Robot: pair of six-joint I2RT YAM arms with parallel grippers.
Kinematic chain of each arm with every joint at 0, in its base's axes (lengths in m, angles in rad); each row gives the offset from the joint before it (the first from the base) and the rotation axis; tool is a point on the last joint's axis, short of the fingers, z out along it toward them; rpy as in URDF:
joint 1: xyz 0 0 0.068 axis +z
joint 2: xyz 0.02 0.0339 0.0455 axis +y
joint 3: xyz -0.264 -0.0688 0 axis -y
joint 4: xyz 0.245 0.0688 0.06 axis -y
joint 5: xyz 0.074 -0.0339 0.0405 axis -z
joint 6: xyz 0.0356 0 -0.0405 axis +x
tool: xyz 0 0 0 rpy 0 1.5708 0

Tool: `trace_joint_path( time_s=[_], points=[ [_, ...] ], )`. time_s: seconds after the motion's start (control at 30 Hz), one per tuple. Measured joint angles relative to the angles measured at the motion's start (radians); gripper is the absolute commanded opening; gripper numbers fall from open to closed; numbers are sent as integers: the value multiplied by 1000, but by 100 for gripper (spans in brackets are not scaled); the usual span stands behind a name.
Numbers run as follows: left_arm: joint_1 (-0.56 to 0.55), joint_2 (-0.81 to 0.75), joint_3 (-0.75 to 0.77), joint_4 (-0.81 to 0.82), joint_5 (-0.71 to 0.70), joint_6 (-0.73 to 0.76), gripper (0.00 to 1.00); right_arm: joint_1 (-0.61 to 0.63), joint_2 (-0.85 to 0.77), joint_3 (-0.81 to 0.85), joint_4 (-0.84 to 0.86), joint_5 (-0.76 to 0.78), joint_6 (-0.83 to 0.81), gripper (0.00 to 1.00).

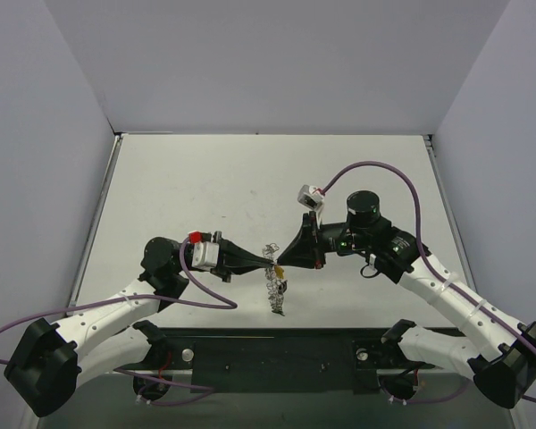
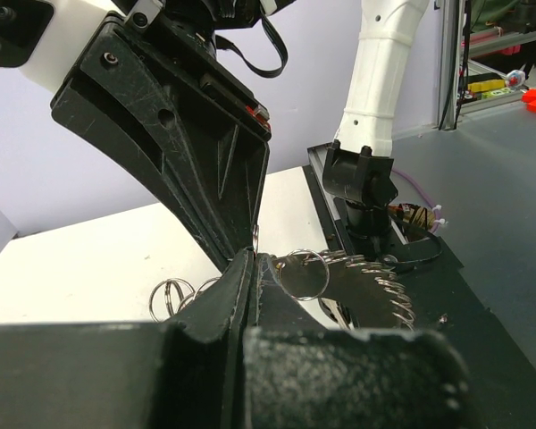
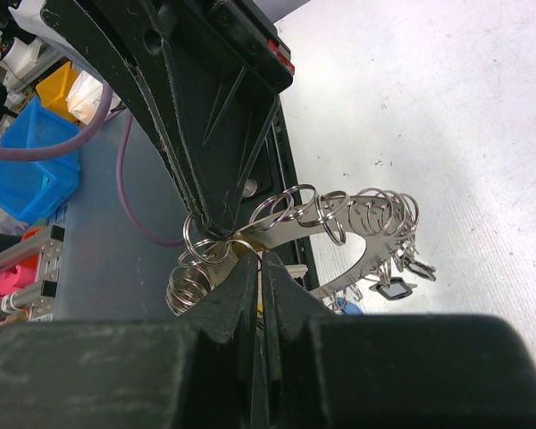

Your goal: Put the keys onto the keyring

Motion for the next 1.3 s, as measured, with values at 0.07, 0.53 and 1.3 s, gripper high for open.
trace_joint_path(
  time_s=[0.07, 0.53, 1.3],
  points=[
    [0, 0, 0, 0, 0, 0, 0, -3, 0, 0, 3, -3, 2, 0],
    [3, 2, 0, -44, -18, 31, 0, -40, -18, 13, -4, -27, -8, 0],
    [18, -13, 6, -199, -92, 54, 0, -194, -43, 83, -221, 48, -119, 55]
  ],
)
